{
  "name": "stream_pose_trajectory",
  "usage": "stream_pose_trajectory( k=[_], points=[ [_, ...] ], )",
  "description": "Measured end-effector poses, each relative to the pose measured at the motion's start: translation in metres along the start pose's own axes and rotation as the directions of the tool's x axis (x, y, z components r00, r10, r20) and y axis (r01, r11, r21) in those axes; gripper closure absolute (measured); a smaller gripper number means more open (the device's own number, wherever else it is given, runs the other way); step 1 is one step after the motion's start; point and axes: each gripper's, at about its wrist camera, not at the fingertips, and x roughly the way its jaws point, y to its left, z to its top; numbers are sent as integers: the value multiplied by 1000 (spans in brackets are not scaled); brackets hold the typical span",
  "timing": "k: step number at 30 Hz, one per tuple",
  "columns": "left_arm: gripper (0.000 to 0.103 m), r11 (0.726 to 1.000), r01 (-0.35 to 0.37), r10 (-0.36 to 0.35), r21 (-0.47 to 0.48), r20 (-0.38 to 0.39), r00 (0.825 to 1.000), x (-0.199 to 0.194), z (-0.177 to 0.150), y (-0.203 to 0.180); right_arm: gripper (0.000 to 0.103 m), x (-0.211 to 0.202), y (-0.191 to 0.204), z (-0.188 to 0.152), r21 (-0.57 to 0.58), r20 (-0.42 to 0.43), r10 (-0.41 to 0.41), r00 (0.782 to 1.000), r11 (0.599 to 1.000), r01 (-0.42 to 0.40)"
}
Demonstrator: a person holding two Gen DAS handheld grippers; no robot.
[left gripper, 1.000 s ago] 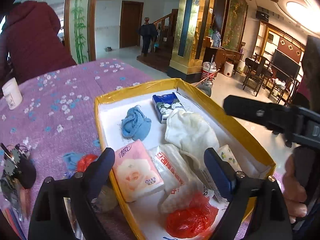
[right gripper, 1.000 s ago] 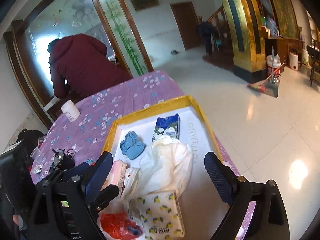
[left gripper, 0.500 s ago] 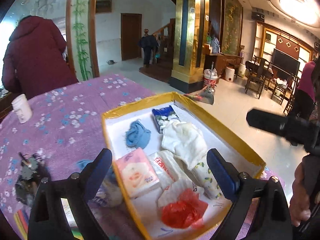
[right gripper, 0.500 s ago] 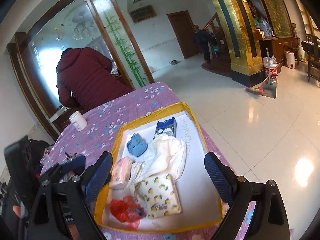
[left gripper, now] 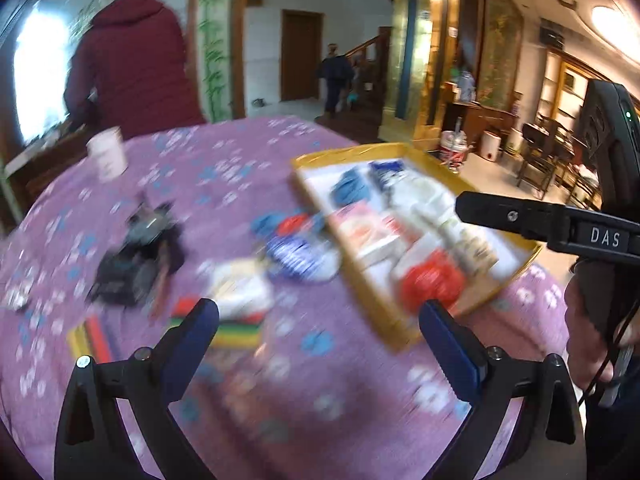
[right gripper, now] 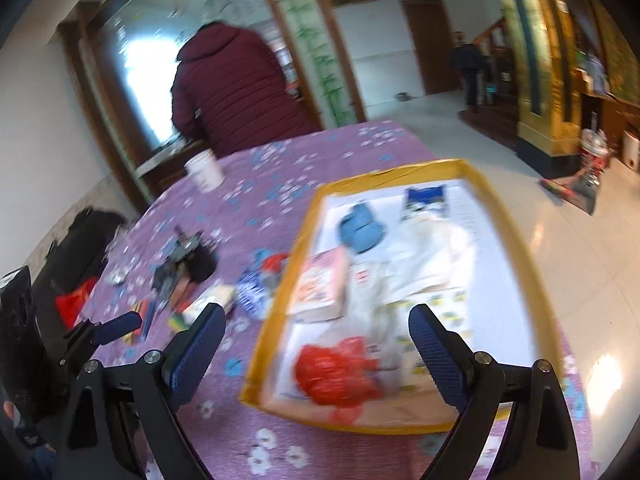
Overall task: Organize soft objects
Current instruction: 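Withdraw both tools from the tray toward the remaining items, then grasp the striped sponge pack with the left gripper while the right grasps the Face tissue pack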
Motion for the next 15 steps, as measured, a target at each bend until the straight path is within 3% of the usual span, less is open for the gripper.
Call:
stream_pose_trajectory(
  k=[3,5,8,12,15],
  points=[
    [3,996,-48,48,-69,-1,999,-14,-13,31,11,12,21,-7,-52,-33,33,999,998,-35],
    [3,988,-94,92,-120,-19,996,-23,-20,56,19,20,34,-12,-88,-59,62,996,994,-67],
    [3,966,-171,167,-194,-38,985,-32,-29,93,19,31,51,-18,-132,-88,94,992,986,-105],
    [3,909,-287,263,-303,-116,958,-29,-36,143,19,39,72,-26,-200,-127,83,988,974,-107],
    [3,869,-318,274,-378,-167,947,-22,-40,172,19,43,81,-31,-234,-141,76,987,966,-108]
  ],
)
